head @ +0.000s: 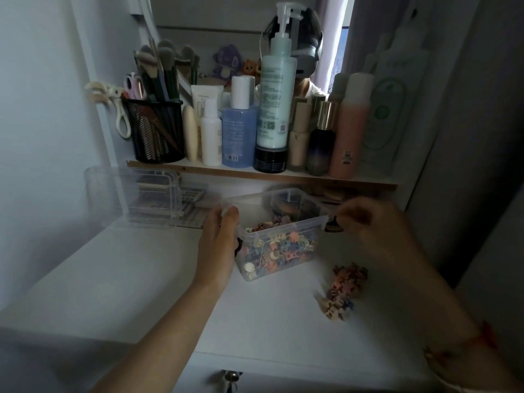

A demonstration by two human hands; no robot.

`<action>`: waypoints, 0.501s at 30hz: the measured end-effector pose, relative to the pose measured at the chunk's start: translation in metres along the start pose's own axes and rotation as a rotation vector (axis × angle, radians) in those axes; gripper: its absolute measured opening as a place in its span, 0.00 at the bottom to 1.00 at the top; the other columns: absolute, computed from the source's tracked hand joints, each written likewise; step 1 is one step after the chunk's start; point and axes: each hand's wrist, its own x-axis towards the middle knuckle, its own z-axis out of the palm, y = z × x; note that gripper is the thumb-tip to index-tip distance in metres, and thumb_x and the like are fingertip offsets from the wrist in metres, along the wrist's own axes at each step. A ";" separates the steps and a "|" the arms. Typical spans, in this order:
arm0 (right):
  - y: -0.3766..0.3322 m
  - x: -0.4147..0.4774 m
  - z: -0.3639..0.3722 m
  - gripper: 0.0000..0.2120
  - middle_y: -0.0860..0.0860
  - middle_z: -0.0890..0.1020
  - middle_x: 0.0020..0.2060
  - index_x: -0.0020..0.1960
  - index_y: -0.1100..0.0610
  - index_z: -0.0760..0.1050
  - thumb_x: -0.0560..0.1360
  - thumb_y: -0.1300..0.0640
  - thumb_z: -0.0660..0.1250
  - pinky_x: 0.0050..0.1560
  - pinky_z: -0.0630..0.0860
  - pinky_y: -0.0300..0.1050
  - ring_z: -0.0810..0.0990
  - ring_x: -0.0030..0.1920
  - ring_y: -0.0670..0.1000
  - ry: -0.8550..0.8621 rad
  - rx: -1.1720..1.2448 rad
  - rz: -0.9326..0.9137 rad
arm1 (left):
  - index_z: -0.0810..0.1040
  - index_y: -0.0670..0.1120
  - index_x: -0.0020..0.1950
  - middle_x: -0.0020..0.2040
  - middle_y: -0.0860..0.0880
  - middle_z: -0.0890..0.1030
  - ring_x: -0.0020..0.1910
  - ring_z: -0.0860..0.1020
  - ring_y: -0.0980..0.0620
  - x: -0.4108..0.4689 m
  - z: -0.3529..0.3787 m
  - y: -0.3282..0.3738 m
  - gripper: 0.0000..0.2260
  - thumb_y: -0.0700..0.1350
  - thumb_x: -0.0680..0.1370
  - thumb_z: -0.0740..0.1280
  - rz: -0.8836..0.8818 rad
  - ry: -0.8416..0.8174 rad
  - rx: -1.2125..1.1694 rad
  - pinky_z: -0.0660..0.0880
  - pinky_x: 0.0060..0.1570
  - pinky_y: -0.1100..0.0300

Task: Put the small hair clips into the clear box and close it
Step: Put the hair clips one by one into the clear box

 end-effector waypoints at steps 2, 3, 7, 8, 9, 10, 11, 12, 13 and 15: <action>0.012 -0.005 -0.001 0.06 0.47 0.81 0.42 0.48 0.54 0.81 0.73 0.59 0.67 0.41 0.71 0.33 0.75 0.41 0.44 -0.170 -0.183 0.059 | 0.70 0.51 0.41 0.39 0.52 0.71 0.35 0.69 0.57 0.001 0.001 -0.001 0.09 0.42 0.79 0.57 -0.003 0.009 0.014 0.66 0.26 0.74; 0.016 -0.008 0.000 0.06 0.48 0.83 0.44 0.48 0.54 0.81 0.73 0.58 0.67 0.43 0.73 0.36 0.76 0.42 0.44 -0.269 -0.275 0.073 | 0.70 0.51 0.40 0.39 0.52 0.71 0.35 0.69 0.57 0.001 0.001 -0.001 0.09 0.42 0.79 0.57 -0.003 0.010 0.027 0.67 0.27 0.73; 0.015 -0.015 0.011 0.05 0.47 0.83 0.42 0.44 0.51 0.81 0.73 0.56 0.66 0.39 0.71 0.34 0.76 0.37 0.41 -0.462 -0.390 0.064 | 0.69 0.51 0.40 0.40 0.52 0.71 0.36 0.69 0.56 0.001 0.000 -0.001 0.09 0.43 0.79 0.57 -0.010 0.005 0.040 0.67 0.32 0.67; 0.015 -0.014 0.012 0.05 0.47 0.83 0.44 0.43 0.51 0.80 0.73 0.56 0.66 0.41 0.72 0.35 0.77 0.39 0.43 -0.463 -0.388 0.060 | 0.69 0.51 0.40 0.40 0.52 0.71 0.37 0.69 0.56 0.000 0.000 -0.001 0.09 0.43 0.79 0.57 -0.013 0.002 0.041 0.65 0.34 0.65; 0.016 -0.014 0.013 0.05 0.47 0.83 0.45 0.44 0.51 0.80 0.73 0.57 0.66 0.44 0.73 0.37 0.78 0.42 0.44 -0.460 -0.391 0.058 | 0.69 0.51 0.40 0.40 0.52 0.71 0.37 0.69 0.56 0.001 0.000 -0.001 0.09 0.43 0.79 0.57 -0.012 0.002 0.042 0.64 0.34 0.64; 0.017 -0.013 0.013 0.05 0.47 0.83 0.45 0.45 0.51 0.80 0.73 0.58 0.66 0.44 0.73 0.37 0.78 0.43 0.45 -0.447 -0.392 0.053 | 0.69 0.51 0.40 0.40 0.52 0.71 0.38 0.69 0.56 0.001 -0.001 -0.001 0.08 0.43 0.79 0.57 -0.011 0.004 0.043 0.64 0.34 0.63; 0.017 -0.012 0.013 0.05 0.46 0.81 0.44 0.46 0.52 0.80 0.73 0.59 0.66 0.43 0.72 0.35 0.77 0.43 0.44 -0.418 -0.375 0.044 | 0.69 0.51 0.41 0.40 0.52 0.72 0.38 0.70 0.56 0.001 -0.001 -0.001 0.08 0.43 0.79 0.57 -0.008 0.005 0.044 0.64 0.34 0.63; 0.015 -0.011 0.011 0.06 0.45 0.80 0.41 0.44 0.52 0.80 0.73 0.60 0.66 0.41 0.70 0.33 0.76 0.41 0.43 -0.368 -0.316 0.039 | 0.69 0.51 0.41 0.40 0.52 0.72 0.38 0.70 0.56 0.001 -0.001 -0.001 0.08 0.44 0.79 0.57 -0.006 0.005 0.044 0.65 0.34 0.64; 0.012 -0.011 0.008 0.08 0.44 0.79 0.38 0.41 0.51 0.79 0.73 0.62 0.66 0.41 0.70 0.33 0.75 0.40 0.42 -0.306 -0.209 0.044 | 0.69 0.51 0.41 0.40 0.52 0.72 0.38 0.70 0.57 0.001 0.000 -0.001 0.08 0.44 0.79 0.57 -0.002 0.005 0.042 0.66 0.33 0.67; -0.001 -0.009 0.001 0.14 0.42 0.79 0.32 0.34 0.48 0.76 0.71 0.66 0.67 0.43 0.71 0.35 0.77 0.38 0.42 -0.148 0.112 0.042 | 0.69 0.52 0.41 0.40 0.52 0.72 0.37 0.70 0.57 0.001 0.000 -0.001 0.08 0.43 0.80 0.57 0.001 0.009 0.041 0.68 0.30 0.71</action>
